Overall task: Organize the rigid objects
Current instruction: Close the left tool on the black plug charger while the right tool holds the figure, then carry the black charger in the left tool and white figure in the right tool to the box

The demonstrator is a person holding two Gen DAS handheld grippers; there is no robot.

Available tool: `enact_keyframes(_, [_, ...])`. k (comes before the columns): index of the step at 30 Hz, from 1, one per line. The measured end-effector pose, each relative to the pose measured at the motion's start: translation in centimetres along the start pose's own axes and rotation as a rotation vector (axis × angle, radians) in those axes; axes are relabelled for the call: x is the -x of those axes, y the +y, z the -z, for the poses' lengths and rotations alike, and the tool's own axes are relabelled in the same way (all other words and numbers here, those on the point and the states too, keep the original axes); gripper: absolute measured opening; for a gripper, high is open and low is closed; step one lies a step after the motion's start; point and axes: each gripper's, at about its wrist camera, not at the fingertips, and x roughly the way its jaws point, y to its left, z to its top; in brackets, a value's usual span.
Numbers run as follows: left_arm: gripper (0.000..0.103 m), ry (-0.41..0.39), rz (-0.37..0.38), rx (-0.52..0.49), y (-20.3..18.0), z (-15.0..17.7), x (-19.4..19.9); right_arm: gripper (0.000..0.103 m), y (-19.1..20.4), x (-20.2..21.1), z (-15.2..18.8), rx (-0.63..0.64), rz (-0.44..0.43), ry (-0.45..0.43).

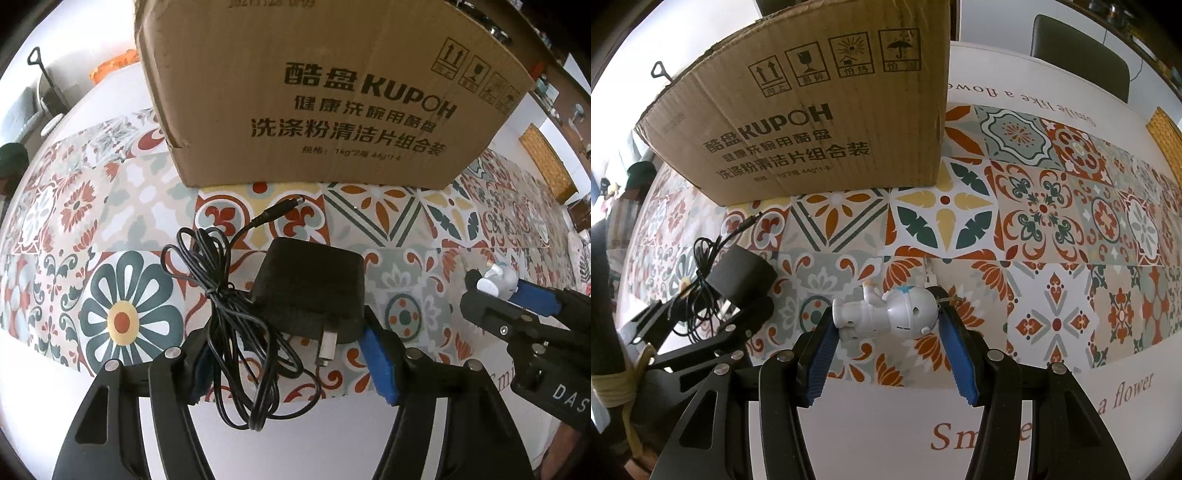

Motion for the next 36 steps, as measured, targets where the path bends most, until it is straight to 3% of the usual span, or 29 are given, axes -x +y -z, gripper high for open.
enact_keyframes(2, [0.070, 0.005, 0.019, 0.008, 0.3, -0.2, 0.0, 0.055, 0.0, 0.0, 0.0, 0.000, 0.001, 0.002])
enact_keyframes(5, [0.084, 0.028, 0.041, 0.006, 0.4, -0.8, -0.3, 0.055, 0.2, -0.2, 0.0, -0.006, -0.003, 0.006])
enact_keyframes(8, [0.090, 0.039, -0.001, -0.011, 0.4, -1.5, -0.7, 0.055, 0.3, -0.4, 0.0, -0.023, -0.020, 0.006])
enact_keyframes(17, [0.092, 0.054, -0.102, -0.082, -1.4, -3.2, -2.4, 0.055, -0.5, -1.0, 0.7, -0.061, -0.027, 0.010])
enact_keyframes(28, [0.083, -0.014, -0.035, -0.089, -2.0, -3.2, -2.2, 0.055, -1.7, -1.5, 0.5, -0.061, -0.016, 0.028])
enact_keyframes(36, [0.082, -0.047, -0.042, -0.107, -2.0, -1.9, -0.7, 0.055, -1.1, -2.1, 0.9, -0.056, -0.012, 0.038])
